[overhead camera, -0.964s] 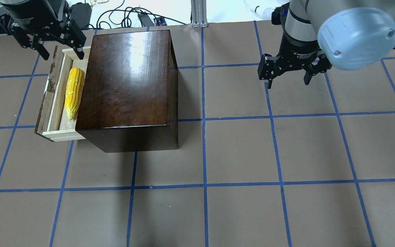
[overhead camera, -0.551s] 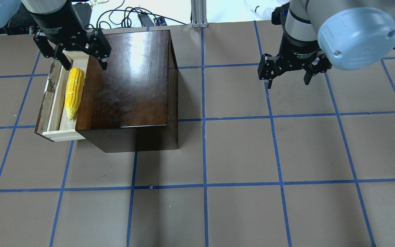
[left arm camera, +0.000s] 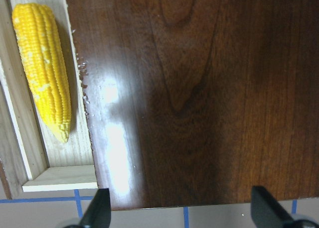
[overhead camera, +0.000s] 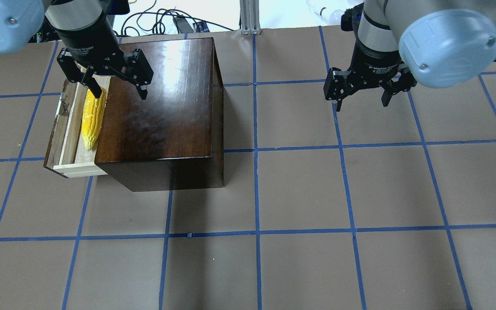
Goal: Open drawer and put corn inside
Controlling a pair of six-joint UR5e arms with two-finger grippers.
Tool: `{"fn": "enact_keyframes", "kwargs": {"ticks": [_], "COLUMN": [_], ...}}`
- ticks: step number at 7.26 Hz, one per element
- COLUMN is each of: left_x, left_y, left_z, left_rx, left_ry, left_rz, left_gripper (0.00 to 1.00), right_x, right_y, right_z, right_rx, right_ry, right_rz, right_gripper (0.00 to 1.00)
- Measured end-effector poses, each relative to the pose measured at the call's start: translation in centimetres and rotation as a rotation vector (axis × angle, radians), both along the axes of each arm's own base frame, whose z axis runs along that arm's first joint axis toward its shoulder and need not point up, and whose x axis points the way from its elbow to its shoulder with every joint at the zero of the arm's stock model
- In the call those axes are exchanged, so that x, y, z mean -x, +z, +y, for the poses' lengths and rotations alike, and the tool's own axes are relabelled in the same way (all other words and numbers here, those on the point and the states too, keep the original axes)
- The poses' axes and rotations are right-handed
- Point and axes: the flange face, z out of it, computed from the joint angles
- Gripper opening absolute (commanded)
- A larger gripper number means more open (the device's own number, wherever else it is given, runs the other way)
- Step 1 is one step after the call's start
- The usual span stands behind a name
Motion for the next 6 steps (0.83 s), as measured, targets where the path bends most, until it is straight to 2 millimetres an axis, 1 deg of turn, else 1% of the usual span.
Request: {"fn": "enact_keyframes", "kwargs": {"ticks": [3, 6], "left_x": [0.1, 0.1], "left_y": [-1.4, -1.5], "left_z": [0.0, -0.1], "left_rx": [0.001, 0.038], "left_ry": [-0.006, -0.008], "left_rz": [0.000, 0.002], "left_gripper": [1.00, 1.00], "right_x": [0.0, 0.0], "right_y": [0.0, 0.0], "right_z": [0.0, 0.0], "right_rx": [0.001, 0.001], "right_ry": [0.000, 0.000], "right_rz": [0.000, 0.000], "right_gripper": [1.00, 1.00]}}
